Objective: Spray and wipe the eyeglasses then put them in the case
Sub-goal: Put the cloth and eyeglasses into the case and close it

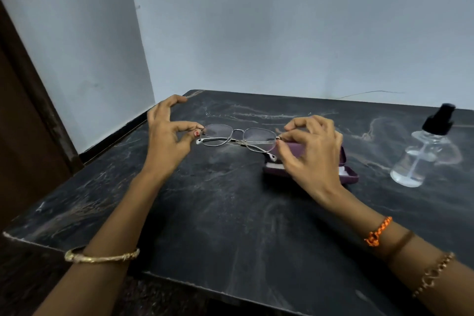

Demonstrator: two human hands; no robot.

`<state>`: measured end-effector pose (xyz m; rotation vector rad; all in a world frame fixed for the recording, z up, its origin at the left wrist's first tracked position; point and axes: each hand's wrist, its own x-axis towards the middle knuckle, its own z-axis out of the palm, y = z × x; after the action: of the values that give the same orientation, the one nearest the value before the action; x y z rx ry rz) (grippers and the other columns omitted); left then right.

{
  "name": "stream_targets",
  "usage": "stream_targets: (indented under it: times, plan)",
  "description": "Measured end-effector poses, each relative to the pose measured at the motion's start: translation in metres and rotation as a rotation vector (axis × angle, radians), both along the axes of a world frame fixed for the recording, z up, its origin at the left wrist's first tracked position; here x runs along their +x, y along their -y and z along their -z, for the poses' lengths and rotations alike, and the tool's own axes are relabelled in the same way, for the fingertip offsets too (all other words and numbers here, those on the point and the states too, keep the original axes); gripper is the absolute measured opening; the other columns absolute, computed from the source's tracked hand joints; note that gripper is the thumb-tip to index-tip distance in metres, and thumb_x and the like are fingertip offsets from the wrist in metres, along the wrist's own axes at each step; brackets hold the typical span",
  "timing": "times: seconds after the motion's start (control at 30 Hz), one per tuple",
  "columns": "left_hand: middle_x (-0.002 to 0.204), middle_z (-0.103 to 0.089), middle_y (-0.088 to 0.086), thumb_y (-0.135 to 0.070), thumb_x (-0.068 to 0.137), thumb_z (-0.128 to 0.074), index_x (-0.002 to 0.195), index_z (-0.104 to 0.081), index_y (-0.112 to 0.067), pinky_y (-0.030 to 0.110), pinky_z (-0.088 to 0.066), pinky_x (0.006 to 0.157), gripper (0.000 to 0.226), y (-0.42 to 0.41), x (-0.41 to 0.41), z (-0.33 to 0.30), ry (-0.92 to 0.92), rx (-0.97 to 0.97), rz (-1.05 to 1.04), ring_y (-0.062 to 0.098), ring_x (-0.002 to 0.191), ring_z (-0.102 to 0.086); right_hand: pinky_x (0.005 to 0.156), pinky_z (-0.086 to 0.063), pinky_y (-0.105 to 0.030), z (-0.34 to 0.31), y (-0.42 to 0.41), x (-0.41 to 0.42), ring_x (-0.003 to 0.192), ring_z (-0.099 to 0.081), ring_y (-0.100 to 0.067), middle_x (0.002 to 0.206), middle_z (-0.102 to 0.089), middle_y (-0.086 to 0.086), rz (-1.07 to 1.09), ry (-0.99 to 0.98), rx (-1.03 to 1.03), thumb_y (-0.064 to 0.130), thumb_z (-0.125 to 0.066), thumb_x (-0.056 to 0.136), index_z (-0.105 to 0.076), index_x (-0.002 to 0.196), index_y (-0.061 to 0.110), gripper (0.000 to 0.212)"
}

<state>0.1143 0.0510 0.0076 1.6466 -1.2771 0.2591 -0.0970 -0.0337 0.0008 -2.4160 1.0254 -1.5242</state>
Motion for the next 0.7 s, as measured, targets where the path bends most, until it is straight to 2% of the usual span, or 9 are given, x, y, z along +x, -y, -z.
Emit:
stream_targets:
  times: [0.07,0.13,0.17,0.23,0.37,0.4,0.5,0.6,0.7]
  plan:
    - [0.125,-0.040,-0.009,-0.010,0.076,-0.066,0.086,-0.071,-0.012,0.023,-0.022,0.105,0.011,0.010,-0.021,-0.009,-0.054,-0.074,0.032,0.013,0.121,-0.026,0.080,-0.025,-0.032,-0.007,0.008,-0.020,0.100,-0.043,-0.020,0.089,-0.060,0.003,0.002,0.065,0.031,0.015,-0.069,0.074,-0.071,0.072,0.012,0.005]
    - [0.123,-0.039,-0.010,-0.010,0.076,-0.066,0.086,-0.071,-0.014,0.002,-0.019,0.098,0.012,0.023,-0.042,-0.018,-0.085,-0.122,0.058,0.010,0.116,-0.027,0.082,-0.034,-0.036,-0.012,0.016,-0.041,0.097,-0.042,-0.017,0.087,-0.056,0.005,0.000,0.116,0.078,0.013,-0.071,0.074,-0.072,0.074,0.009,0.003]
    - [0.121,-0.039,-0.012,-0.010,0.076,-0.066,0.085,-0.070,-0.016,-0.006,-0.016,0.092,0.011,0.028,-0.050,-0.021,-0.097,-0.136,0.074,0.009,0.115,-0.028,0.081,-0.034,-0.033,-0.013,0.018,-0.049,0.096,-0.043,-0.017,0.086,-0.056,0.005,-0.004,0.133,0.097,0.011,-0.071,0.074,-0.072,0.075,0.008,0.003]
    - [0.119,-0.039,-0.014,-0.012,0.075,-0.067,0.084,-0.069,-0.020,-0.009,-0.016,0.087,0.012,0.041,-0.065,-0.025,-0.118,-0.140,0.119,0.006,0.113,-0.029,0.076,-0.033,-0.025,-0.014,0.024,-0.066,0.092,-0.045,-0.017,0.085,-0.056,0.005,0.005,0.151,0.107,0.009,-0.070,0.075,-0.071,0.075,0.007,0.003]
    - [0.120,-0.040,-0.016,-0.014,0.074,-0.069,0.084,-0.070,-0.018,0.016,-0.024,0.095,0.011,0.058,-0.084,-0.017,-0.160,-0.093,0.161,0.003,0.112,-0.028,0.070,-0.035,-0.018,-0.010,0.032,-0.090,0.083,-0.048,-0.010,0.084,-0.055,0.005,0.003,0.178,0.135,0.009,-0.068,0.077,-0.070,0.077,0.008,0.003]
    - [0.119,-0.040,-0.016,-0.014,0.074,-0.069,0.084,-0.070,-0.016,0.018,-0.024,0.094,0.010,0.061,-0.086,-0.013,-0.163,-0.088,0.161,0.003,0.112,-0.028,0.068,-0.037,-0.017,-0.007,0.035,-0.093,0.083,-0.050,-0.010,0.083,-0.055,0.006,-0.009,0.188,0.160,0.009,-0.067,0.078,-0.070,0.077,0.008,0.003]
    - [0.118,-0.041,-0.016,-0.013,0.073,-0.069,0.084,-0.071,-0.013,0.009,-0.023,0.089,0.011,0.062,-0.086,-0.007,-0.148,-0.083,0.164,0.003,0.112,-0.029,0.059,-0.037,-0.006,-0.003,0.040,-0.094,0.079,-0.053,-0.006,0.080,-0.053,0.012,-0.042,0.214,0.239,0.010,-0.067,0.078,-0.069,0.075,0.010,0.004]
    - [0.118,-0.043,-0.016,-0.012,0.071,-0.070,0.084,-0.071,-0.016,0.023,-0.025,0.095,0.014,0.059,-0.082,-0.002,-0.136,-0.006,0.182,0.007,0.114,-0.031,0.059,-0.036,-0.007,-0.001,0.046,-0.096,0.076,-0.051,0.001,0.079,-0.054,0.013,-0.044,0.182,0.262,0.014,-0.067,0.078,-0.068,0.071,0.010,0.008]
    - [0.118,-0.045,-0.013,-0.011,0.069,-0.072,0.085,-0.068,-0.023,0.031,-0.028,0.098,0.020,0.058,-0.080,-0.001,-0.170,0.061,0.226,0.014,0.118,-0.034,0.063,-0.037,-0.010,0.004,0.050,-0.100,0.076,-0.051,0.000,0.076,-0.054,0.012,-0.056,0.134,0.300,0.012,-0.067,0.077,-0.064,0.064,0.010,0.014]
